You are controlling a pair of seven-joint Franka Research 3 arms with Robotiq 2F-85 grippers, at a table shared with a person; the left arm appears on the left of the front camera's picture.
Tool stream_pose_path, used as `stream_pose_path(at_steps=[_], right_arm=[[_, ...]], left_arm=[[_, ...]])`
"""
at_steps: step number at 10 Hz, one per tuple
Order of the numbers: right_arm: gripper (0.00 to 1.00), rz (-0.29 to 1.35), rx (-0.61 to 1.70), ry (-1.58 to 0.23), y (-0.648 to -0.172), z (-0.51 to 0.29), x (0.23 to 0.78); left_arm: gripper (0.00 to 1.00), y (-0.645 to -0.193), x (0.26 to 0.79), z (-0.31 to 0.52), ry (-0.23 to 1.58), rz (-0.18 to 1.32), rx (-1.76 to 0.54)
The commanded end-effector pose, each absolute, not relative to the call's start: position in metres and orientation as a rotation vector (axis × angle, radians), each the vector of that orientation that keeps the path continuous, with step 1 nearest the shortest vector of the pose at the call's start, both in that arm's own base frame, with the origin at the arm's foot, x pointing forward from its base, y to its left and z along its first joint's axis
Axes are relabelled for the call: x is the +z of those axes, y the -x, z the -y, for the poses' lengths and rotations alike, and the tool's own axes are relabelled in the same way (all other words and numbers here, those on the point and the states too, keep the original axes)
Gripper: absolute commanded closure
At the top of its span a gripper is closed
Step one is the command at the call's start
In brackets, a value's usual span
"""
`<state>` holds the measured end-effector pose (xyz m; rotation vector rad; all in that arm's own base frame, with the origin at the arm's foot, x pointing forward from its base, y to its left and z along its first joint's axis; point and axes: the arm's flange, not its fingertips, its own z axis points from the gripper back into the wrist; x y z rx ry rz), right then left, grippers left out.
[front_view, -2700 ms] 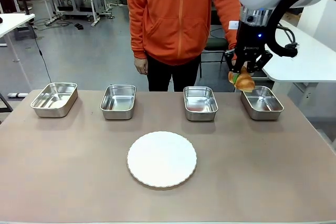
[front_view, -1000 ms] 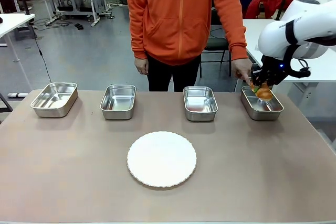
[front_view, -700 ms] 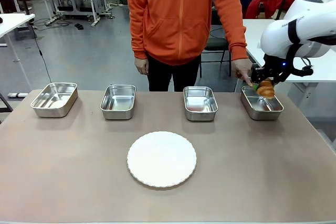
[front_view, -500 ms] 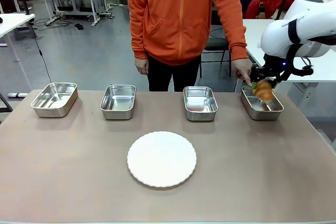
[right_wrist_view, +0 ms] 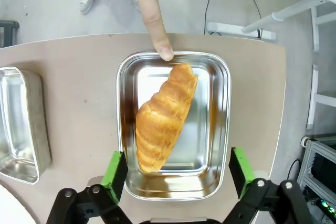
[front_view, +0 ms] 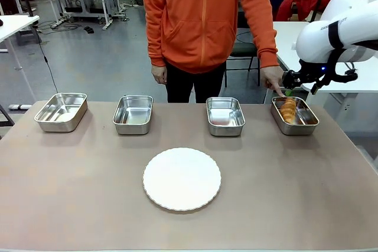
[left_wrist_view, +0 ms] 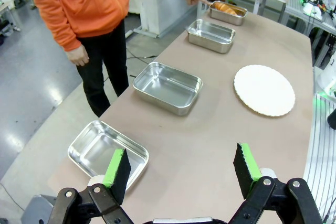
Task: Place the bread in the container.
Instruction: Place the Butter Roll into the Airtight Container indicated by the human.
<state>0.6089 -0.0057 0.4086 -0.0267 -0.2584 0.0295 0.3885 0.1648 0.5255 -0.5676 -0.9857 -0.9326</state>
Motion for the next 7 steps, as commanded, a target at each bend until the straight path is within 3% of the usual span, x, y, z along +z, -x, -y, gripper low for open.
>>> stream_pose_path(at_steps=[1, 7], right_arm=[[0.0, 0.257, 0.029, 0.013, -0.6136, 0.0059, 0.4051], [0.0, 0.257, 0.029, 0.013, -0.6136, 0.0059, 0.4051]], left_arm=[[0.0, -0.388, 0.5265, -0.1638, 0.575, 1.003, -0.944], [0.0, -0.388, 0.5265, -0.1638, 0.575, 1.003, -0.944]])
